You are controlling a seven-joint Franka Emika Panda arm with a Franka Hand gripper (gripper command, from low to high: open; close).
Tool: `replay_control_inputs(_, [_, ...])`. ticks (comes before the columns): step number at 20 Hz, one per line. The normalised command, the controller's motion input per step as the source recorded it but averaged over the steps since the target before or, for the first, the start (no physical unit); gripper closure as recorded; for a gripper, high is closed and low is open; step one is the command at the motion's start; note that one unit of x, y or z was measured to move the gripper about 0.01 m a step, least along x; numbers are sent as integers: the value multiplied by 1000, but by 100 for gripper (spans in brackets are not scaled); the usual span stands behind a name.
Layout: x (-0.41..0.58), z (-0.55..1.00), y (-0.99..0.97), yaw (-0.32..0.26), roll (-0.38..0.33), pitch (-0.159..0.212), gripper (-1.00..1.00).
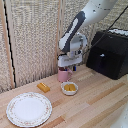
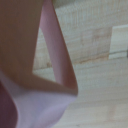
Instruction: Please focus on the pink mug and carefully direct your gripper towards it. Gently take hold of the pink mug using your grasping instrument. Exercise caution as you elevate the pink mug off the tabletop. Shift the pink mug so it is above the white platter. With precision, slowly place the pink mug onto the white platter.
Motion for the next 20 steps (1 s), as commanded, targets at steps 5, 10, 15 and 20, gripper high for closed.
replay_control_inputs(5, [29,-125,6,93,-23,-104,100])
replay_control_inputs(10, [-43,-86,1,113,-27,-133,100])
replay_control_inputs(15, [-21,236,14,1,0,-84,100])
replay_control_inputs(20, [13,922,0,-12,14,-16,100])
